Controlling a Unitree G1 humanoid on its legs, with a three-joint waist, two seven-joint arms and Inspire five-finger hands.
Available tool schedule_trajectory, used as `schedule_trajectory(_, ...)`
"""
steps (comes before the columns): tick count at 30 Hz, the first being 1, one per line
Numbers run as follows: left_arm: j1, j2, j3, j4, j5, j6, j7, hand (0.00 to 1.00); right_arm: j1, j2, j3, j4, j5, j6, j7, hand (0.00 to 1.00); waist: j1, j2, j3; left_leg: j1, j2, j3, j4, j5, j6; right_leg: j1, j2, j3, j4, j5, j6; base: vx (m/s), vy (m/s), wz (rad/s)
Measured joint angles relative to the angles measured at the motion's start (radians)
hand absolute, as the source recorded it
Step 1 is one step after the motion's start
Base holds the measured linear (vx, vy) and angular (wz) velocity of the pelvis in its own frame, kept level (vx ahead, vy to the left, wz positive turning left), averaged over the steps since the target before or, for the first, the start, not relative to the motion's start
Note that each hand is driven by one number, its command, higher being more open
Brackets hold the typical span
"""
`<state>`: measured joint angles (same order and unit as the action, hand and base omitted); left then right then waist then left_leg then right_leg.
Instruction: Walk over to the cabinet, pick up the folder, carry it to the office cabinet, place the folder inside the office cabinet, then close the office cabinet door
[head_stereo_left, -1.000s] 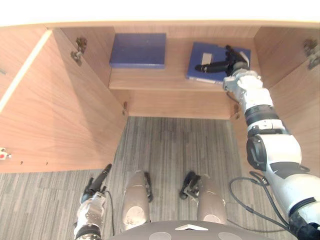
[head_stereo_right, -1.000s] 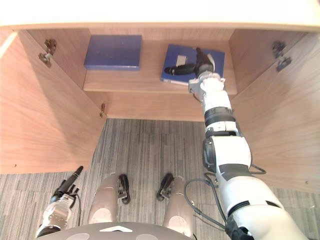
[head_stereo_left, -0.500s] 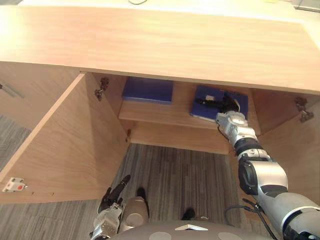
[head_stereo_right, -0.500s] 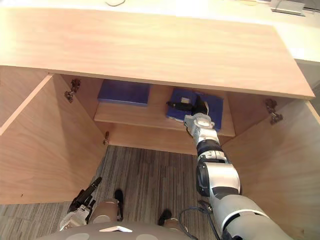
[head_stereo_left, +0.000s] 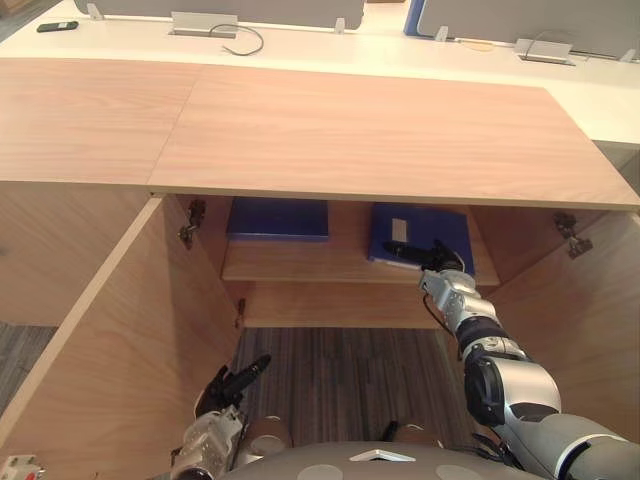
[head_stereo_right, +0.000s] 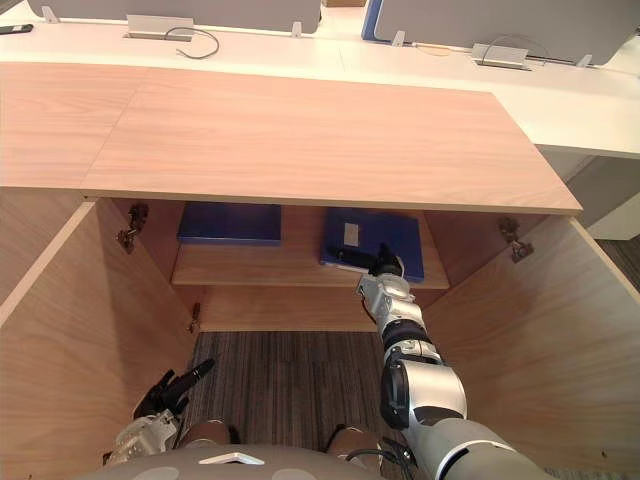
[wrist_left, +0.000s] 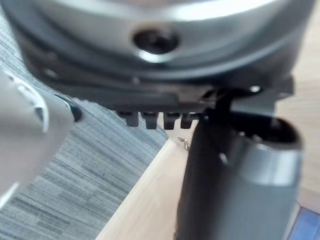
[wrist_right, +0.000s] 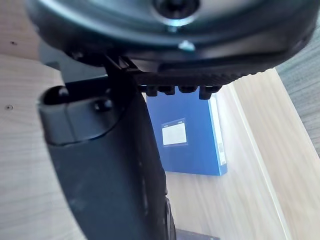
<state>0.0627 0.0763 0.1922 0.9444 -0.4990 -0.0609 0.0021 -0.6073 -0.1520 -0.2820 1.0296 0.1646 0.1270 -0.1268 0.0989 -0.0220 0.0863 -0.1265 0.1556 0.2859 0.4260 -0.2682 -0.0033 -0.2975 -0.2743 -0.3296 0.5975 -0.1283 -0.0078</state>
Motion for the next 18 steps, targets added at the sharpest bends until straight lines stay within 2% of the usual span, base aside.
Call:
schedule_trajectory(1, -0.001, 0.001, 0.002, 0.006, 0.0, -0.003, 0.0, 1.0, 0.0, -0.001, -0.003, 0.009, -0.001, 0.0, 0.003, 1.0, -0.003, -0.008, -0.002, 0.001, -0.009, -0.006, 0.003, 0.006, -0.011, 0.016, 0.024, 0.011, -0.134, 0.041, 0.037, 0.12, -0.211, 0.27)
schedule_trajectory(2, -0.007, 0.005, 0.017, 0.016, 0.003, -0.003, 0.0, 1.0, -0.002, -0.007, -0.011, 0.021, -0.003, 0.0, 0.01, 1.0, -0.007, -0.02, 0.006, 0.002, -0.028, -0.019, 0.003, 0.002, -0.032, 0.05, 0.029, 0.008, -0.237, 0.086, 0.054, 0.11, -0.198, 0.2)
schedule_trajectory(3, -0.018, -0.008, 0.025, 0.028, 0.006, -0.003, 0.002, 1.0, -0.005, -0.013, -0.023, 0.022, -0.004, 0.0, 0.012, 1.0, -0.001, -0.002, 0.013, 0.002, -0.019, -0.028, 0.002, -0.003, -0.043, 0.062, 0.039, 0.002, -0.263, 0.086, 0.06, 0.08, -0.174, 0.09)
schedule_trajectory(4, -0.014, -0.029, 0.031, 0.036, 0.023, -0.002, 0.003, 1.0, -0.013, -0.021, -0.033, 0.026, -0.004, 0.004, 0.008, 1.0, 0.003, 0.029, 0.016, -0.013, 0.008, -0.035, -0.004, 0.004, -0.054, 0.079, 0.076, -0.01, -0.323, 0.11, 0.064, 0.03, -0.158, -0.07)
schedule_trajectory(5, -0.01, -0.041, 0.032, 0.039, 0.035, -0.002, 0.002, 1.0, -0.018, -0.031, -0.033, 0.026, -0.005, 0.014, 0.009, 1.0, 0.006, 0.04, 0.019, -0.025, 0.028, -0.043, -0.014, 0.008, -0.068, 0.087, 0.104, -0.025, -0.368, 0.127, 0.058, 0.02, -0.14, -0.03)
schedule_trajectory(7, -0.003, -0.049, 0.043, 0.039, 0.035, -0.002, -0.005, 1.0, -0.041, -0.043, -0.032, 0.026, -0.035, 0.026, 0.001, 1.0, 0.007, 0.037, 0.033, -0.045, 0.047, -0.061, -0.012, 0.011, -0.082, 0.091, 0.131, -0.046, -0.392, 0.129, 0.055, 0.0, -0.138, 0.08)
schedule_trajectory(10, -0.011, -0.049, 0.07, 0.029, 0.035, -0.019, -0.005, 1.0, -0.143, -0.075, -0.016, 0.024, -0.104, 0.025, -0.01, 1.0, 0.01, 0.018, 0.066, -0.112, 0.066, -0.087, 0.024, 0.013, -0.092, 0.028, 0.136, -0.064, -0.34, 0.112, 0.033, -0.03, -0.104, 0.12)
schedule_trajectory(13, -0.057, -0.054, 0.082, 0.026, 0.02, -0.022, -0.003, 1.0, -0.281, -0.139, 0.038, 0.014, -0.172, 0.02, -0.01, 1.0, 0.013, 0.027, 0.128, -0.212, 0.06, -0.113, 0.099, 0.01, -0.091, -0.071, 0.098, -0.08, -0.23, 0.082, 0.023, -0.09, -0.019, 0.21)
schedule_trajectory(15, -0.077, -0.066, 0.101, 0.007, -0.018, -0.026, 0.009, 1.0, -0.361, -0.176, 0.062, 0.014, -0.21, 0.017, -0.008, 1.0, 0.019, 0.037, 0.175, -0.285, 0.044, -0.144, 0.171, -0.005, -0.086, -0.139, 0.061, -0.089, -0.125, 0.04, 0.02, -0.13, -0.003, 0.38)
schedule_trajectory(18, -0.069, -0.075, 0.105, -0.021, -0.049, -0.029, 0.01, 1.0, -0.391, -0.198, 0.104, 0.015, -0.217, 0.017, 0.004, 1.0, 0.039, 0.044, 0.203, -0.368, 0.032, -0.183, 0.253, -0.031, -0.083, -0.207, 0.022, -0.103, -0.018, -0.01, 0.018, -0.09, 0.003, 0.31)
